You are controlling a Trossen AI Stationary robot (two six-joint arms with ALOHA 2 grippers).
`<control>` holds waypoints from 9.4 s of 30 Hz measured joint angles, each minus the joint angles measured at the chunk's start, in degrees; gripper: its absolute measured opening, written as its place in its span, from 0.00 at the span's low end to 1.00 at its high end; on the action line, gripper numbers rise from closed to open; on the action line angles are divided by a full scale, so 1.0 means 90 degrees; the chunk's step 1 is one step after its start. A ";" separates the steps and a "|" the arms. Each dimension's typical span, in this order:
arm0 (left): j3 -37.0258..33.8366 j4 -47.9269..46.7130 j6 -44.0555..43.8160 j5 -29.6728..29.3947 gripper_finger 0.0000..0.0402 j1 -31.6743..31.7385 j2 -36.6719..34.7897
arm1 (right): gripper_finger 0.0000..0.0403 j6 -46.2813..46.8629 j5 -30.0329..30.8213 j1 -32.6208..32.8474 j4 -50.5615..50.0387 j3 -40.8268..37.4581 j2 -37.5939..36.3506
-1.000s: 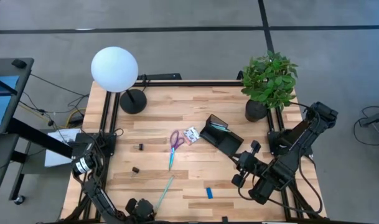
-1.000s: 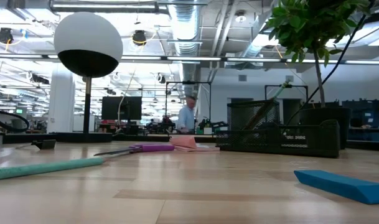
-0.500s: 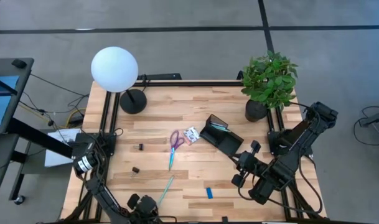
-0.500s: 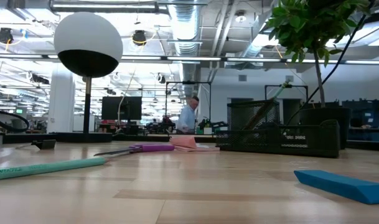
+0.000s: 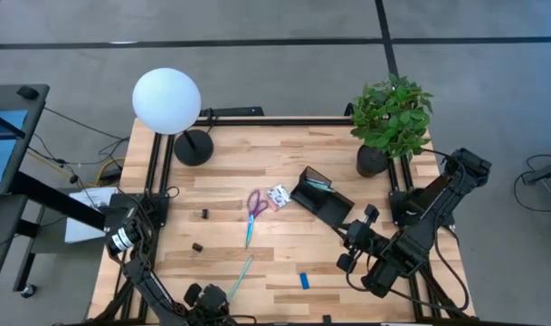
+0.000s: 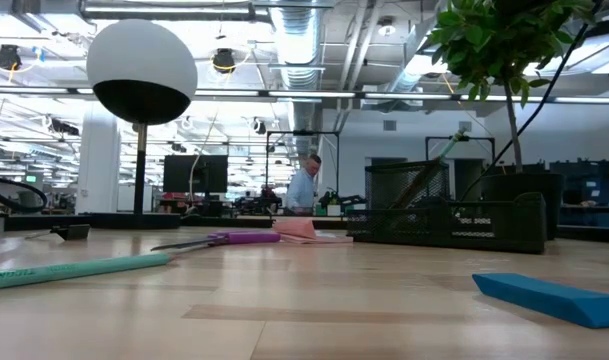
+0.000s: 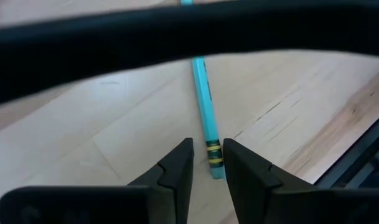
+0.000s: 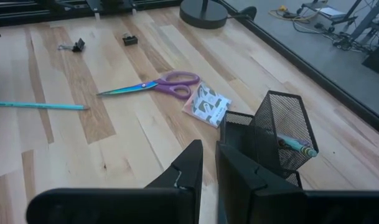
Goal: Pick and place office supplies into organizer
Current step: Put the light blue pencil into the black desk organizer
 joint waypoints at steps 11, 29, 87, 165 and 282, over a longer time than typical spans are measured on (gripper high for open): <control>0.0127 0.0002 0.0239 0.0316 0.22 -0.0005 0.0009 | 0.10 -0.0002 0.0000 0.0000 0.0000 0.0000 0.0000; 0.0139 -0.0044 0.0591 0.0608 0.21 0.0209 0.0004 | 0.10 -0.0005 0.0000 0.0000 0.0000 0.0000 0.0000; 0.0834 -0.1253 0.8615 -0.0128 0.00 0.4665 -0.2616 | 0.10 0.0226 0.0483 0.0959 -0.0042 0.0001 0.0000; -0.5851 0.3815 0.6494 -0.1174 0.19 0.3910 -0.5541 | 0.10 0.1324 0.0330 0.1083 -0.0335 -0.0821 0.0000; -0.2218 1.0457 1.3390 0.2933 0.02 0.7905 -0.2311 | 0.10 0.3453 0.0002 0.2341 -0.0175 -0.0821 0.0726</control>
